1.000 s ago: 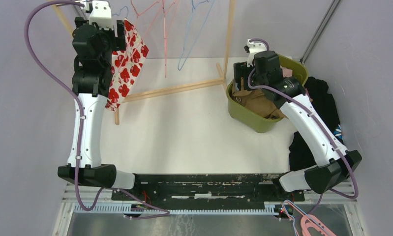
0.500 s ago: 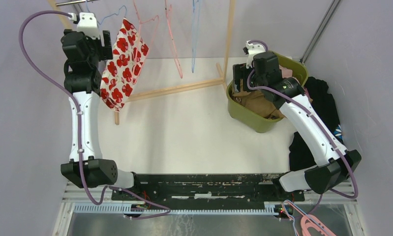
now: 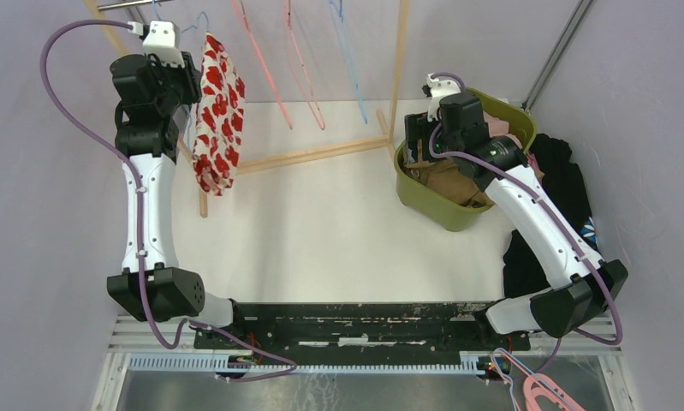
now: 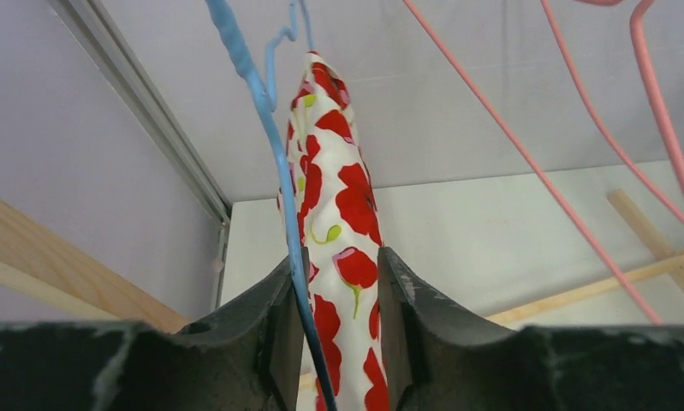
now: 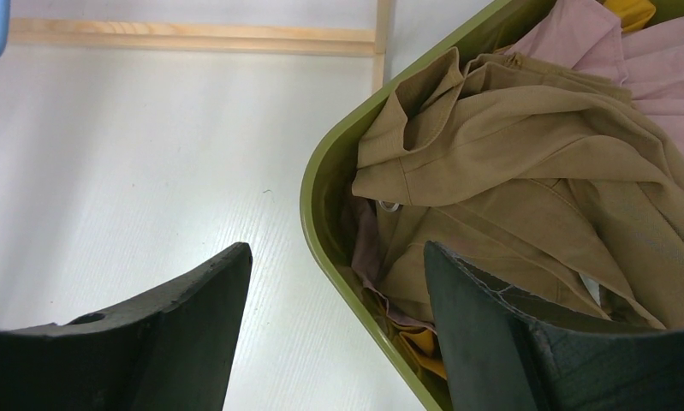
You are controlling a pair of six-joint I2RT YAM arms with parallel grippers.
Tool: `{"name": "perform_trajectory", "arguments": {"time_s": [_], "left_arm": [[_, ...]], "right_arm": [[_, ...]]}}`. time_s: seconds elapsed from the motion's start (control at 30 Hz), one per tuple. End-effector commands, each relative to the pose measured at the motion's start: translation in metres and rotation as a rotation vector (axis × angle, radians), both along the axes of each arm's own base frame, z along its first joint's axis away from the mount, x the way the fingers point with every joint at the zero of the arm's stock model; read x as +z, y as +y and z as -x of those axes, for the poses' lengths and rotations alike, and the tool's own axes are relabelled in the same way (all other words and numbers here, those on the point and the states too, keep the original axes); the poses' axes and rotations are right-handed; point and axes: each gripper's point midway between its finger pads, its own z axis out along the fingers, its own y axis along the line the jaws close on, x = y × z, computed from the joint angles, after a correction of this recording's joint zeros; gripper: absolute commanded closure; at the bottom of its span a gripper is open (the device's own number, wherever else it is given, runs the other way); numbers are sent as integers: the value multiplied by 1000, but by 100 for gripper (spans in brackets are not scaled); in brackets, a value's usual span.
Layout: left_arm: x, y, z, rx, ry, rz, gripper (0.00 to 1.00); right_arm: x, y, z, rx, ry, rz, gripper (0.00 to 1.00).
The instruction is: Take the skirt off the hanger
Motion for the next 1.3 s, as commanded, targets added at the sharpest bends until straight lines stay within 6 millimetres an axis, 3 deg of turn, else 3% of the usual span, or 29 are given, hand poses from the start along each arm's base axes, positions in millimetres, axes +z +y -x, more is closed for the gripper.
{"name": "perform_trajectory", "arguments": {"time_s": [0.0, 0.07, 0.1, 0.2, 0.3, 0.73, 1.0, 1.1, 1.27], "left_arm": [[-4, -5, -6, -24, -7, 48, 69], [-16, -2, -8, -17, 18, 56, 95], [-21, -2, -10, -20, 28, 60, 97], [-33, 1, -16, -35, 48, 85, 97], [-29, 2, -20, -45, 26, 110, 97], [62, -6, 2, -64, -257, 115, 97], [98, -5, 12, -48, -364, 139, 97], [103, -6, 18, -48, -376, 140, 97], [92, -9, 29, -55, -374, 151, 97]], "right_arm": [[15, 4, -3, 4, -53, -24, 21], [14, 3, -2, 3, -51, -24, 21], [13, 3, -2, 3, -49, -23, 21], [10, 3, -1, 3, -42, -22, 21], [5, 2, 0, 1, -33, -16, 21], [-19, 6, -4, 4, 15, -4, 21], [-29, 6, -3, 7, 32, 0, 22], [-33, 6, -3, 7, 39, 3, 22], [-43, 8, -3, 13, 59, 6, 22]]}}
